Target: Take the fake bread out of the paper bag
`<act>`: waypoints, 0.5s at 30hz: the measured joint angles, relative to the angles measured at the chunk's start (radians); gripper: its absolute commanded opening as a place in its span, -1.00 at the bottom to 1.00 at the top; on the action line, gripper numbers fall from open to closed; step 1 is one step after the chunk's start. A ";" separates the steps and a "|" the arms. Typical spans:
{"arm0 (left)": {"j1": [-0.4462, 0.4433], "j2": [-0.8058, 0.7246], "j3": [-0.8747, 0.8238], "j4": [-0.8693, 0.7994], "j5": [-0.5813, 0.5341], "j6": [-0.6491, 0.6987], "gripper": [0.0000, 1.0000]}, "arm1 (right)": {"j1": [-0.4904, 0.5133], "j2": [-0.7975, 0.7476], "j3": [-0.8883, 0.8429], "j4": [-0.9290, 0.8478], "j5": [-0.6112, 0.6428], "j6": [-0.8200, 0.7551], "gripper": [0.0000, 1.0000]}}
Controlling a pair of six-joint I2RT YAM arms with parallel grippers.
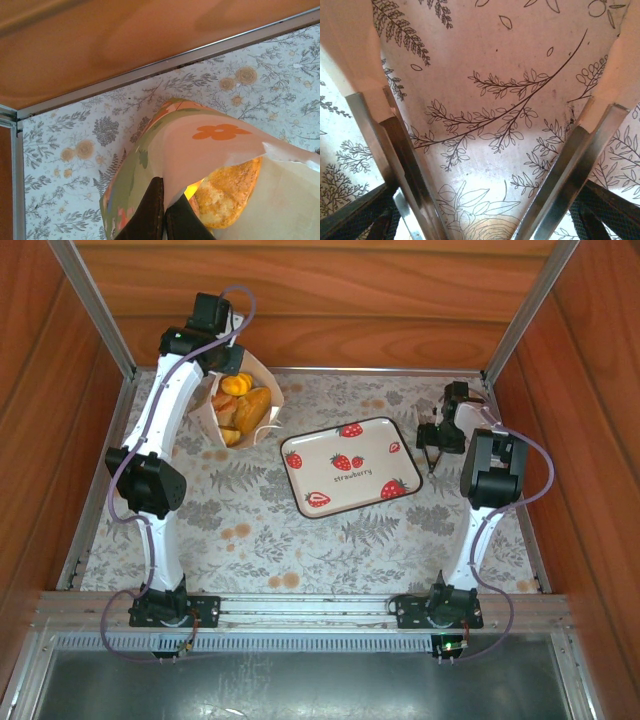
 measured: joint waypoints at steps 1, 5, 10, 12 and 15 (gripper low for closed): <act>0.000 0.000 0.000 0.000 0.000 0.000 -1.00 | 0.000 0.000 0.000 0.000 0.000 0.002 0.80; 0.000 0.000 0.000 0.000 0.005 -0.004 -1.00 | 0.000 0.006 0.009 -0.002 -0.002 0.011 0.94; 0.000 0.000 0.001 0.000 0.008 -0.008 -1.00 | 0.000 0.015 0.022 -0.001 -0.005 0.027 0.89; 0.000 0.000 0.002 0.000 0.008 -0.008 -1.00 | 0.000 0.015 0.022 0.000 -0.003 0.032 0.76; 0.000 0.002 0.002 0.000 0.008 -0.012 -1.00 | 0.000 0.016 0.023 0.002 -0.004 0.040 0.49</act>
